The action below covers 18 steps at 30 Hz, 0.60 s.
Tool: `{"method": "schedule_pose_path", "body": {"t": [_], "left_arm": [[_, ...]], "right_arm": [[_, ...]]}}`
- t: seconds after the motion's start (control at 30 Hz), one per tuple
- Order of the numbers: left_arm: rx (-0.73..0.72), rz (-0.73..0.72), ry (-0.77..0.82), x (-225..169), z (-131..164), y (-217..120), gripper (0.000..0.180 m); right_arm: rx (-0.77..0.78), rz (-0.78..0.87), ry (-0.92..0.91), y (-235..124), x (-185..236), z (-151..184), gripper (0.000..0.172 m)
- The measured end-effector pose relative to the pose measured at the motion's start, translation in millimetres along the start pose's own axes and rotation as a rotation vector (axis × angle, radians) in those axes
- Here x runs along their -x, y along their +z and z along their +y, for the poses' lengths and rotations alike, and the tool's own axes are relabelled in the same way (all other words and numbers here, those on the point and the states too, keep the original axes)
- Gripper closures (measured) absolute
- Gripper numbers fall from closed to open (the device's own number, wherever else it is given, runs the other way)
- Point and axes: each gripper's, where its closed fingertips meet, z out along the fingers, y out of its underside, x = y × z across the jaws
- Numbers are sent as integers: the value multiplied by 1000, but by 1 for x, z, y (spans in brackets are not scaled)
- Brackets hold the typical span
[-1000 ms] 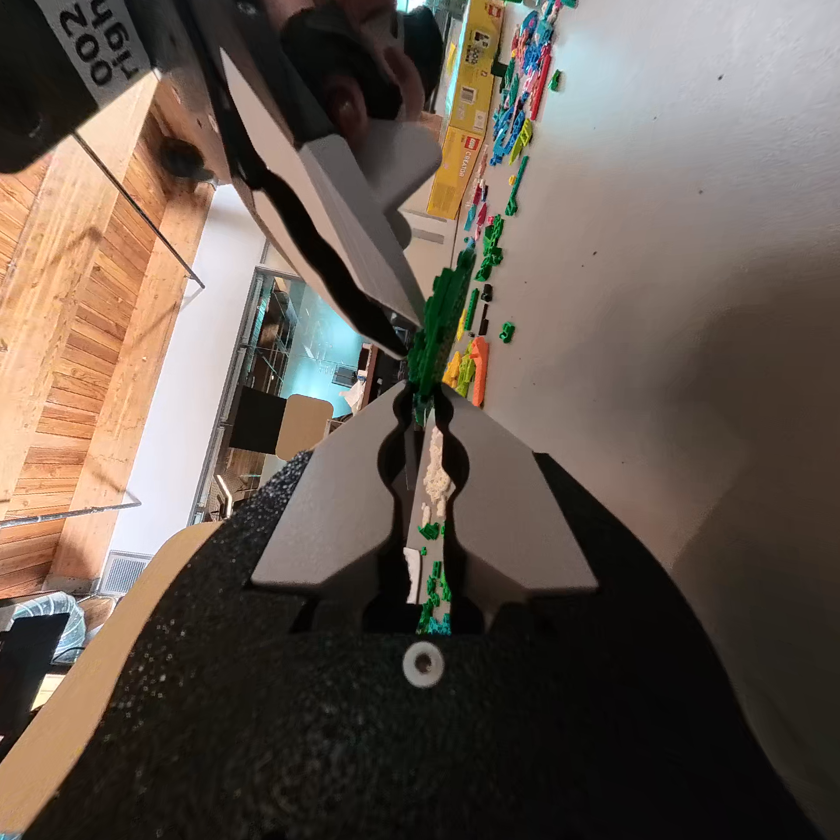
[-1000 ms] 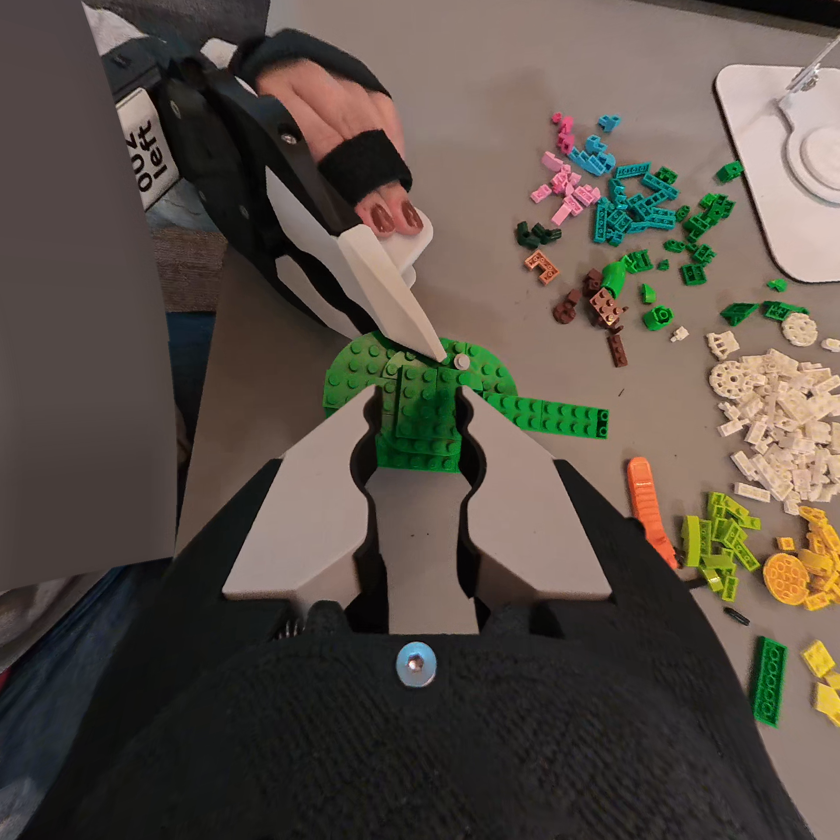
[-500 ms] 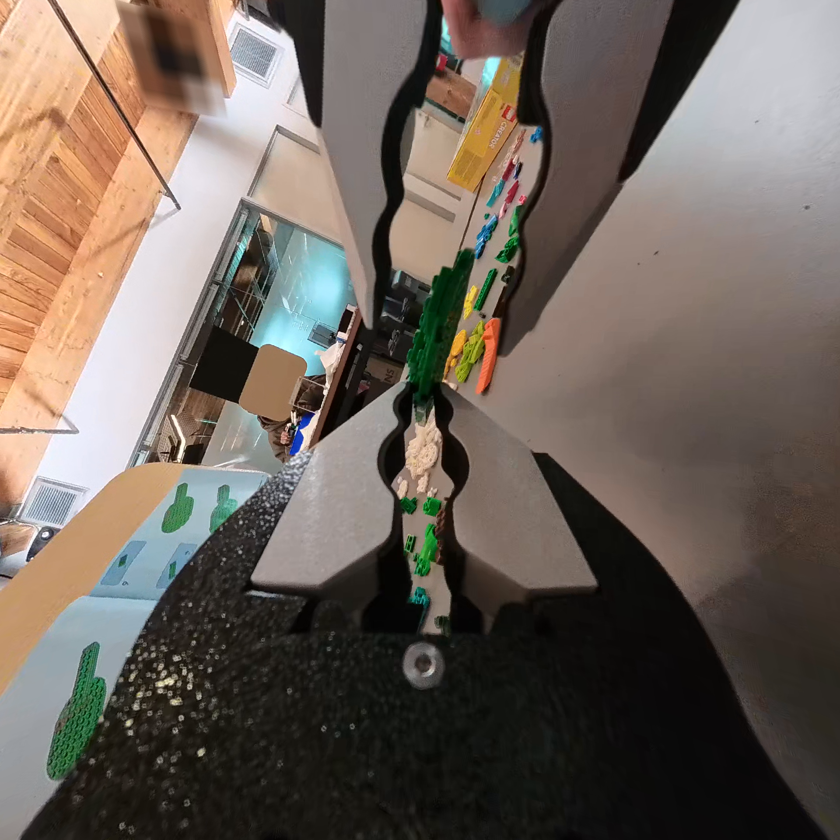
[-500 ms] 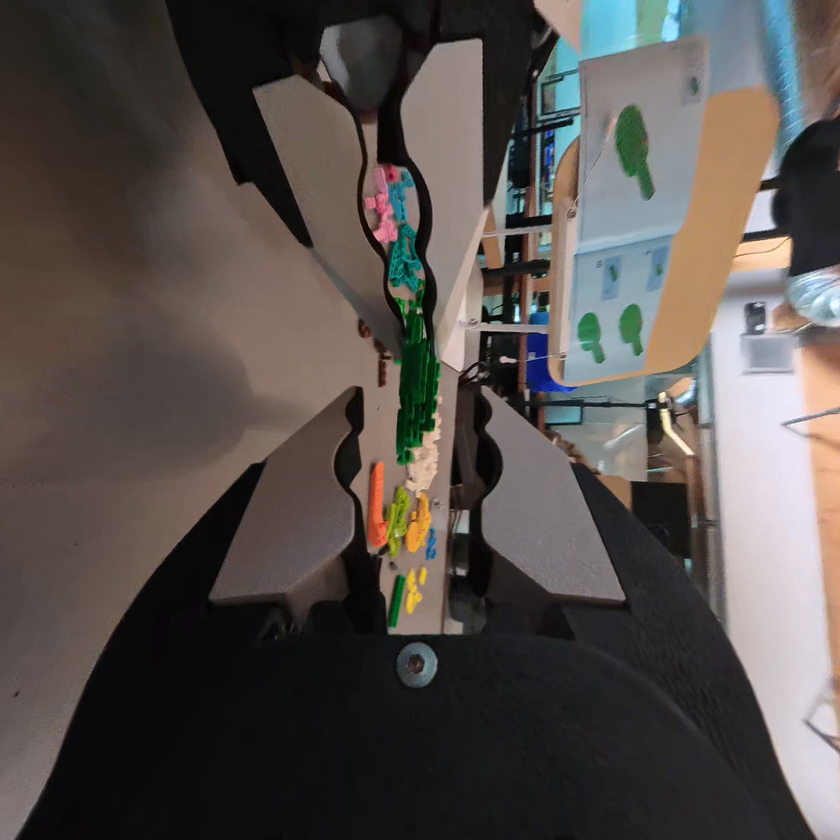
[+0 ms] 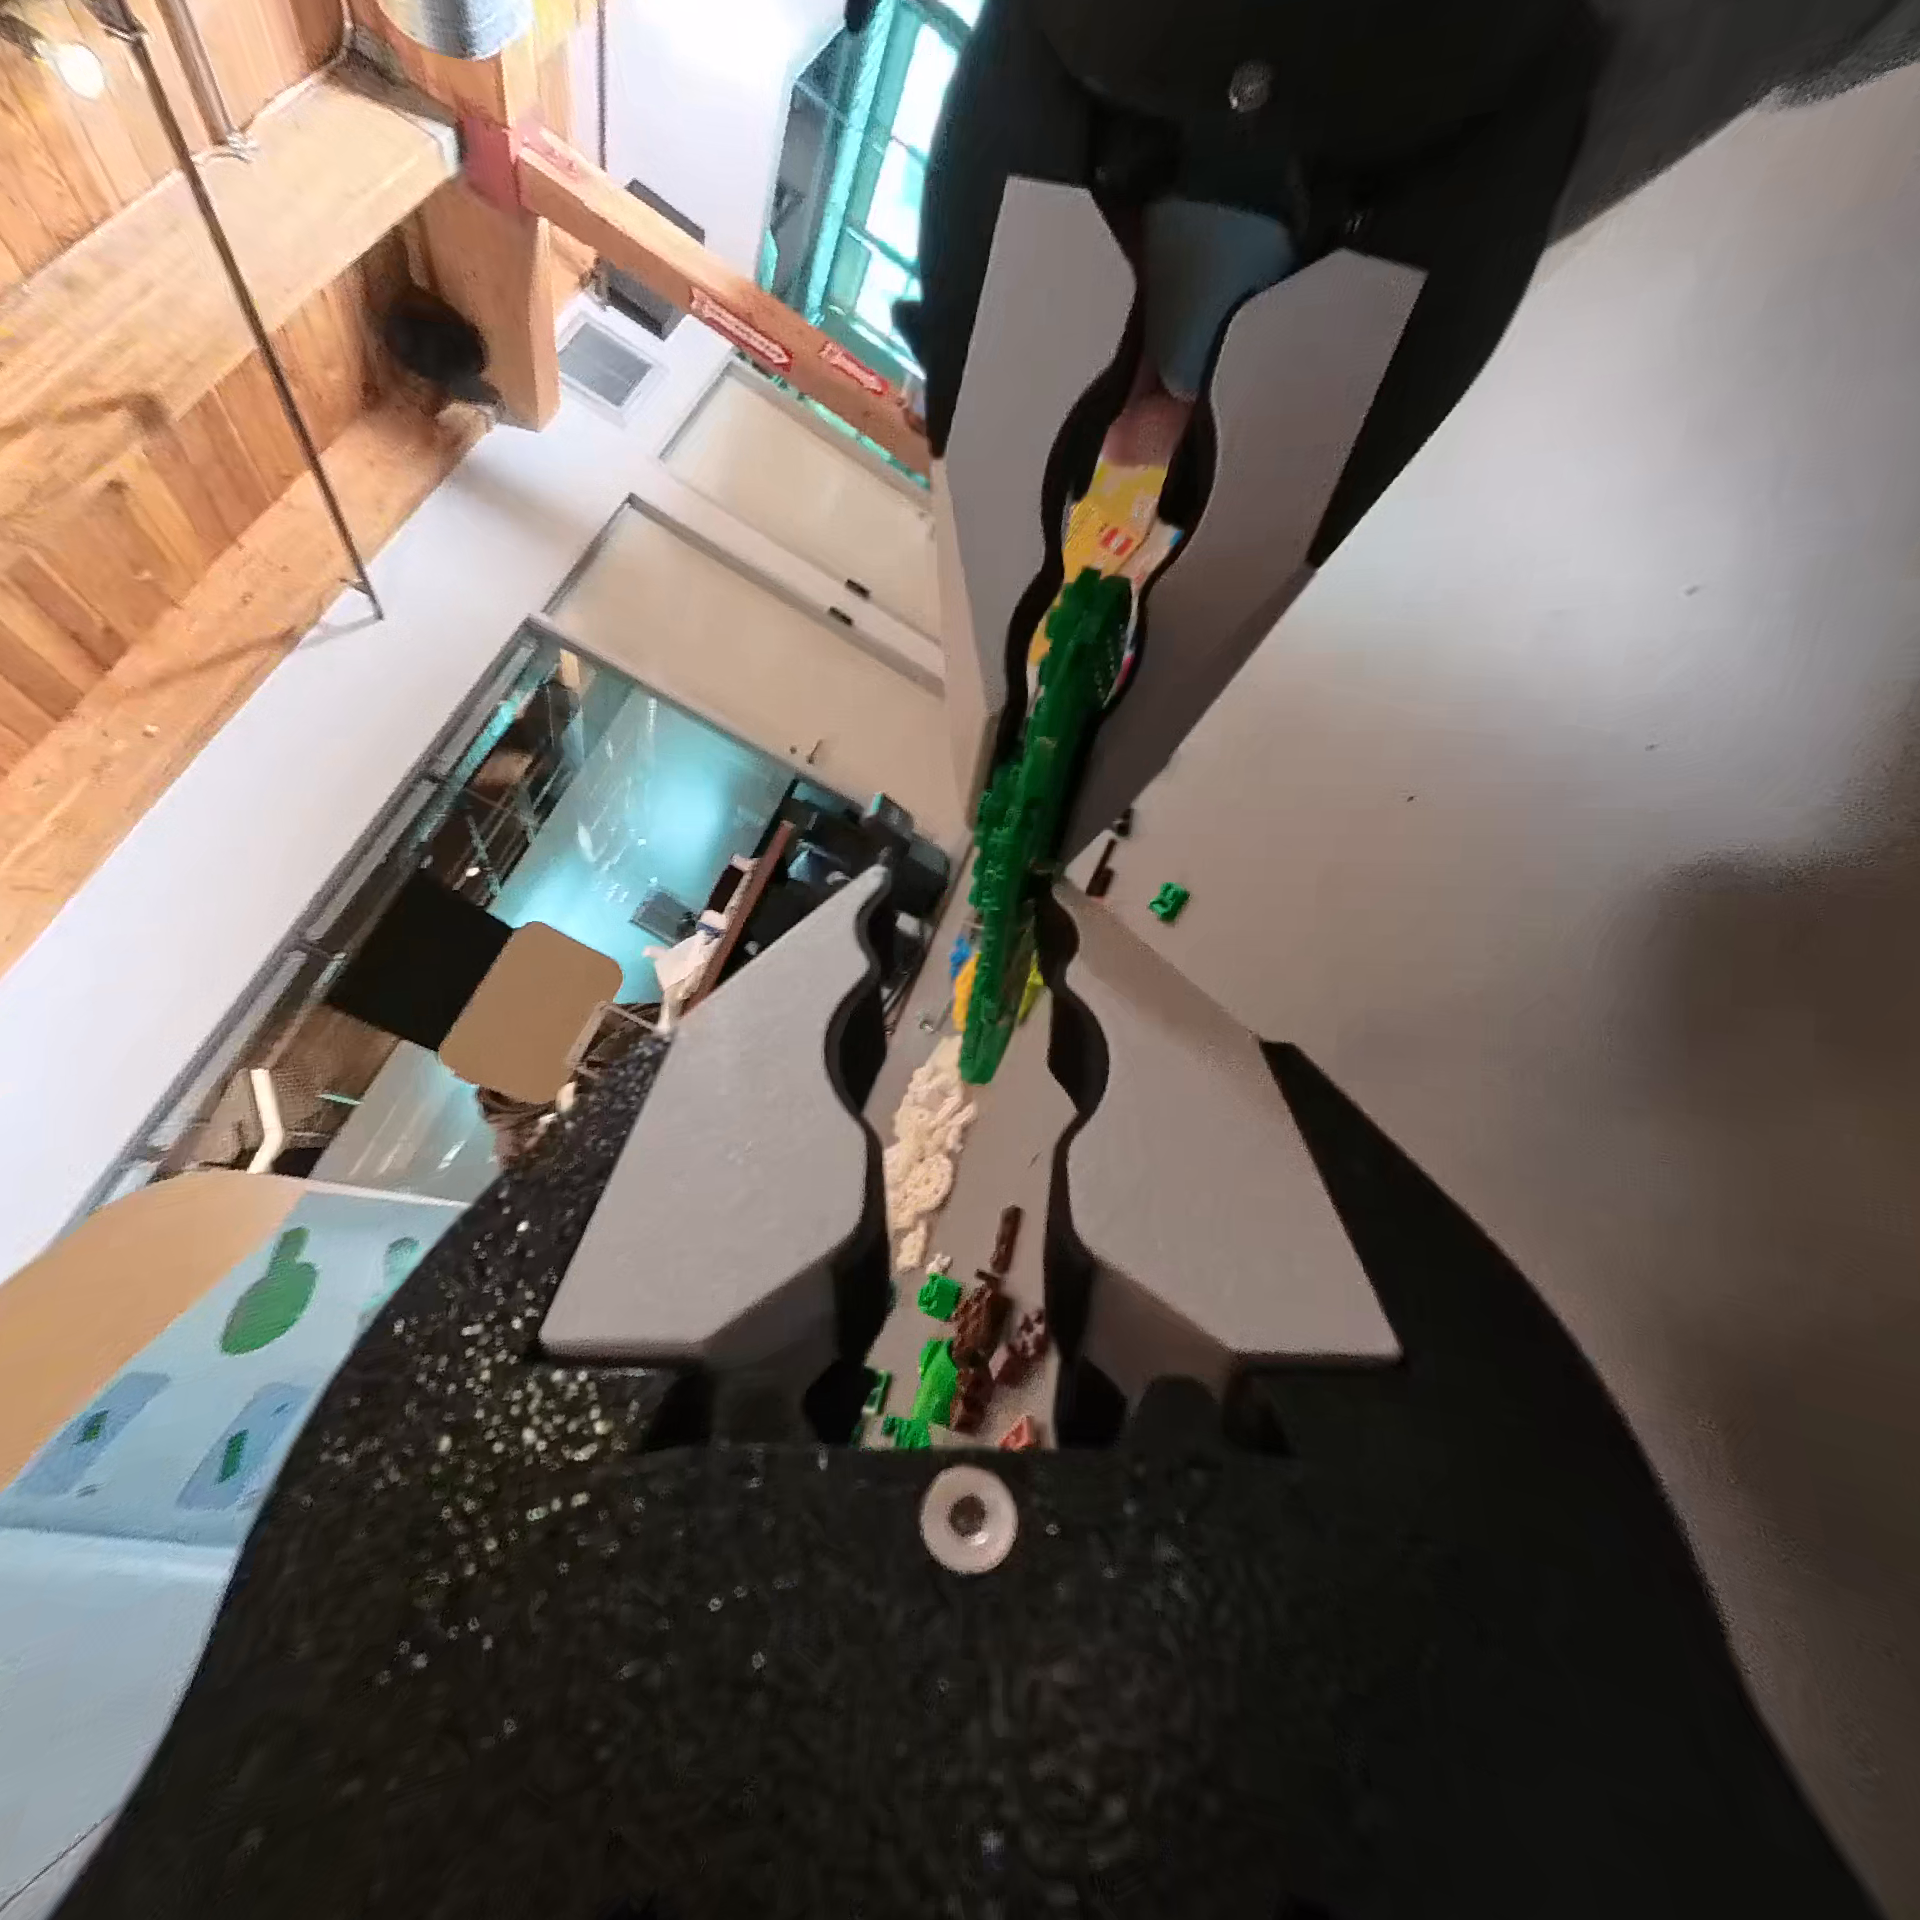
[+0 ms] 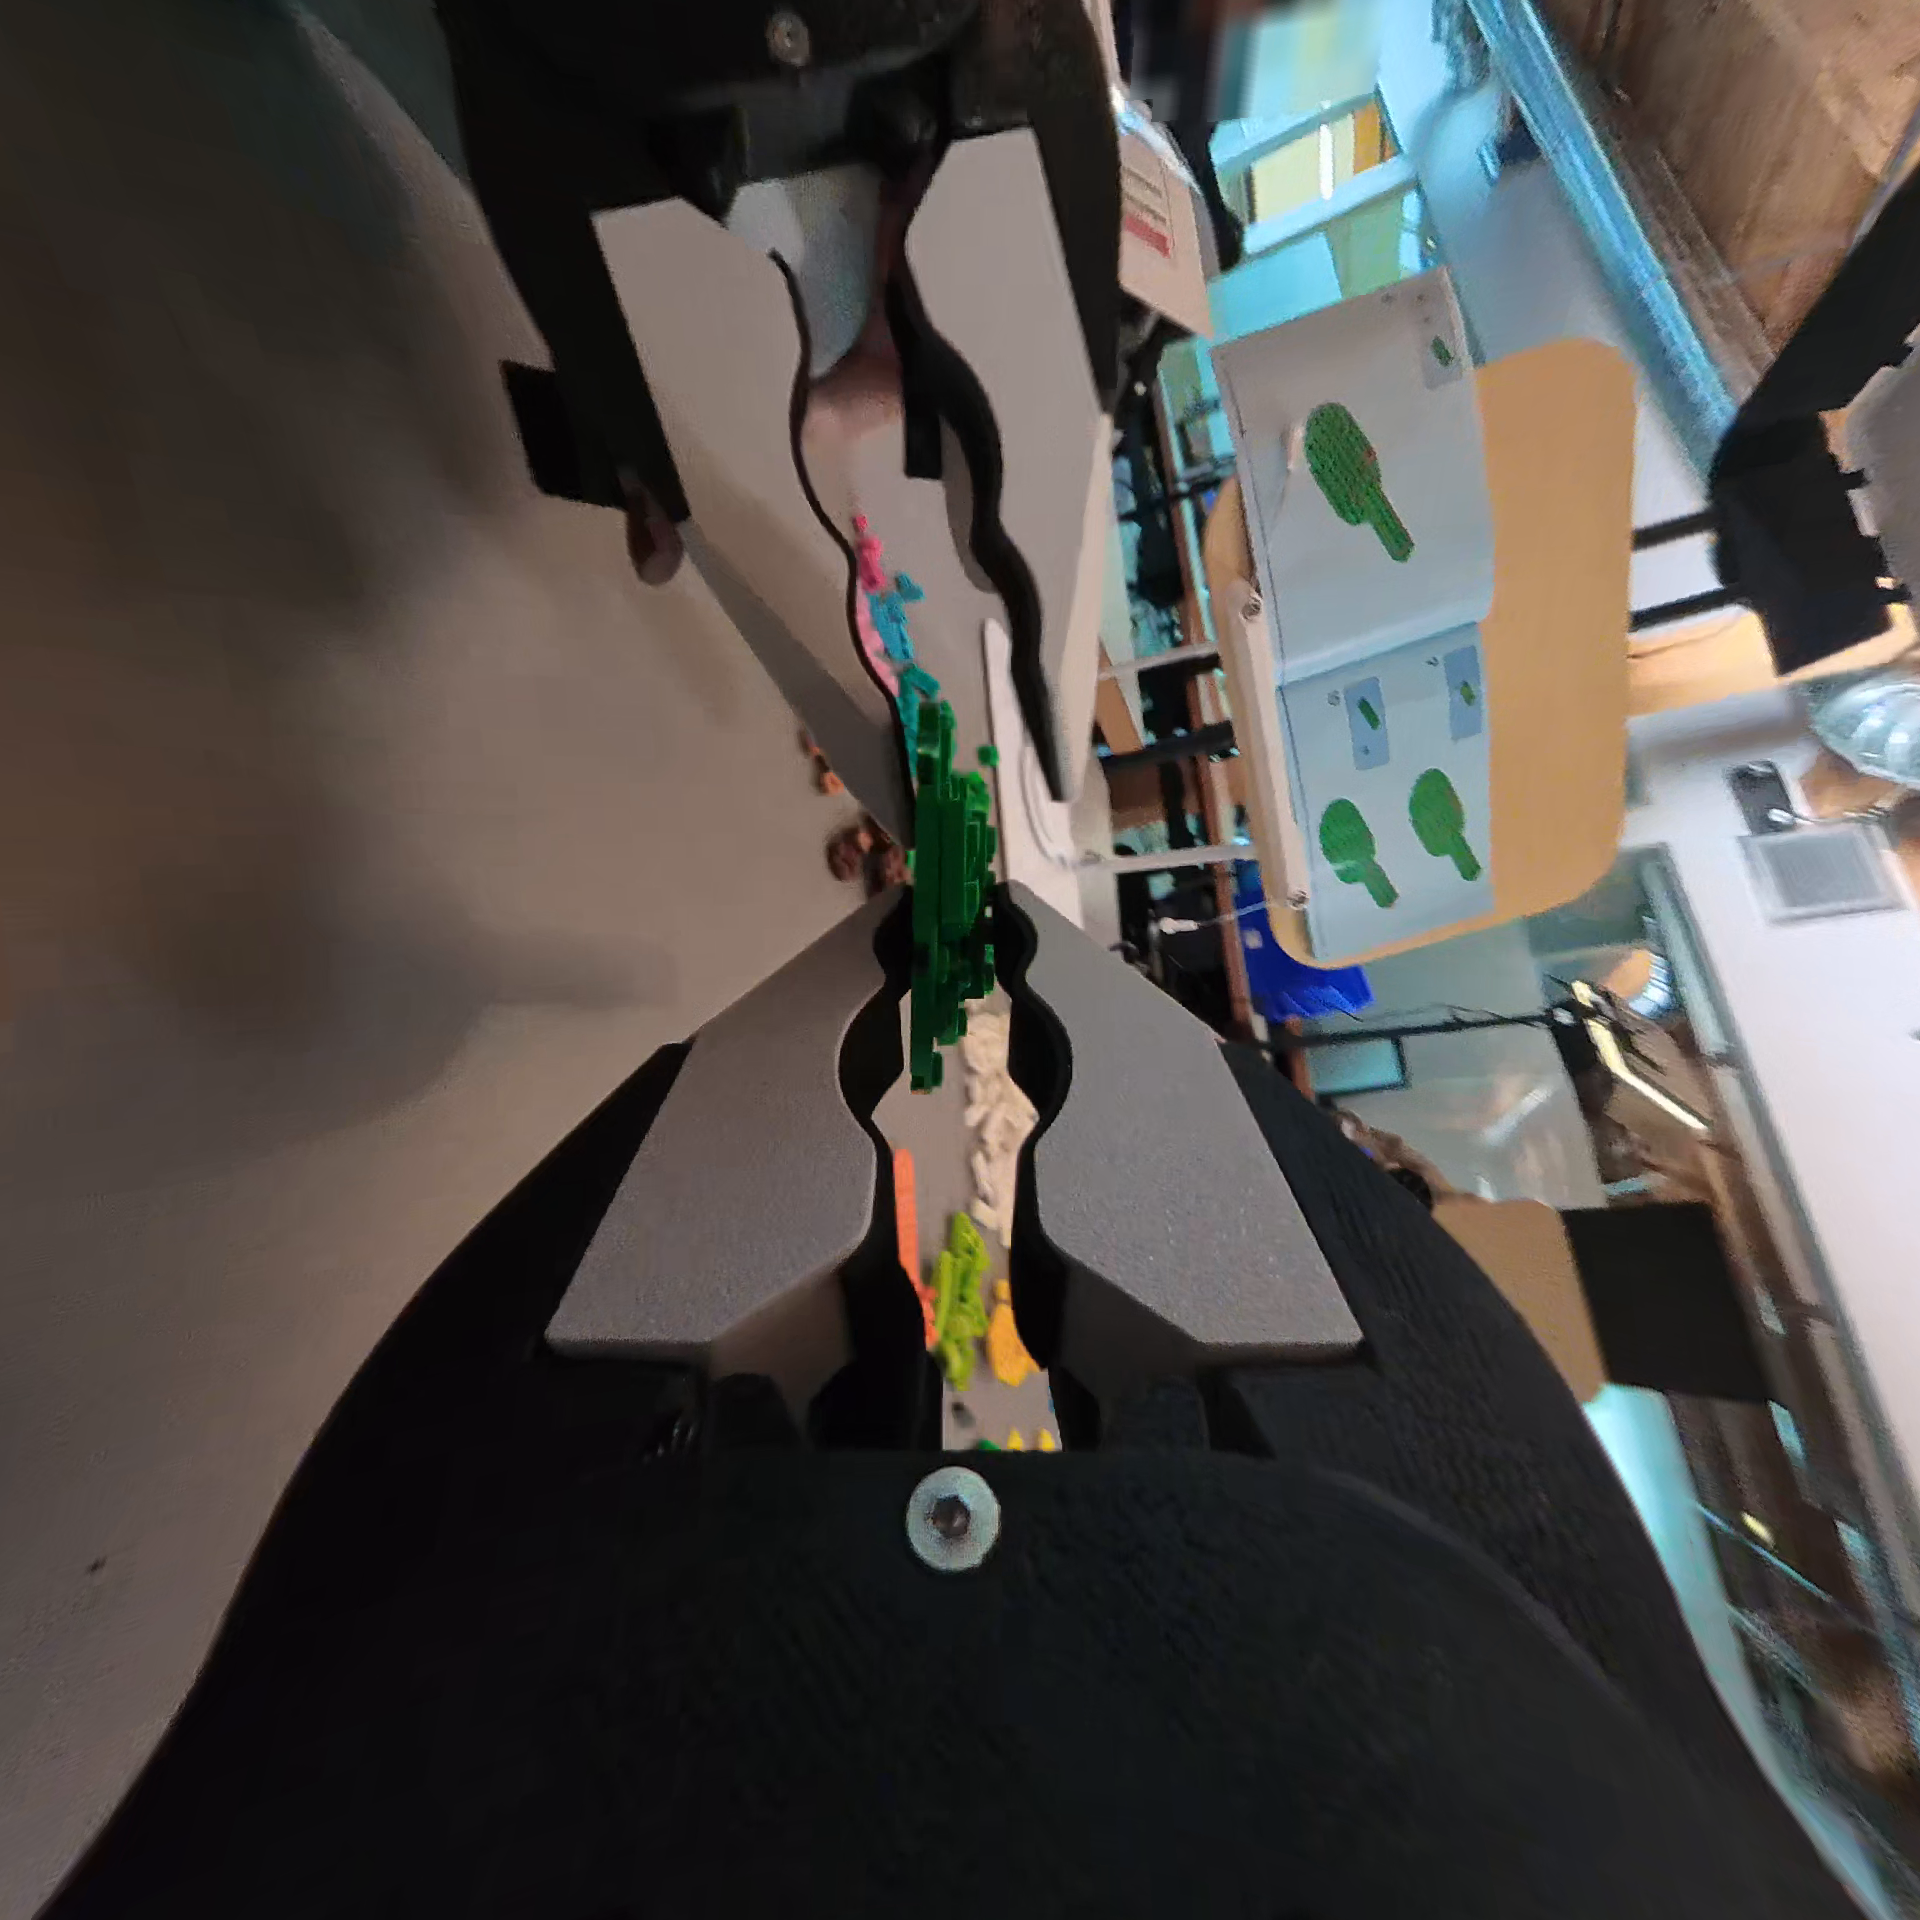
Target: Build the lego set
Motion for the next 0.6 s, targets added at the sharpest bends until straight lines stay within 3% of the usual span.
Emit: {"method": "schedule_pose_path", "body": {"t": [0.1,0.3,0.43,0.6], "left_arm": [[-8,102,-36,-6,-6,-2,147],[54,282,-40,-25,-5,-5,144],[-2,297,-54,-26,-19,-7,167],[14,322,-49,-27,-19,-8,168]], "right_arm": [[-86,-70,55,-6,9,-5,159],[-252,-140,204,-19,8,-26,160],[-263,-168,203,-18,11,-29,159],[-282,-180,210,-18,12,-31,160]]}}
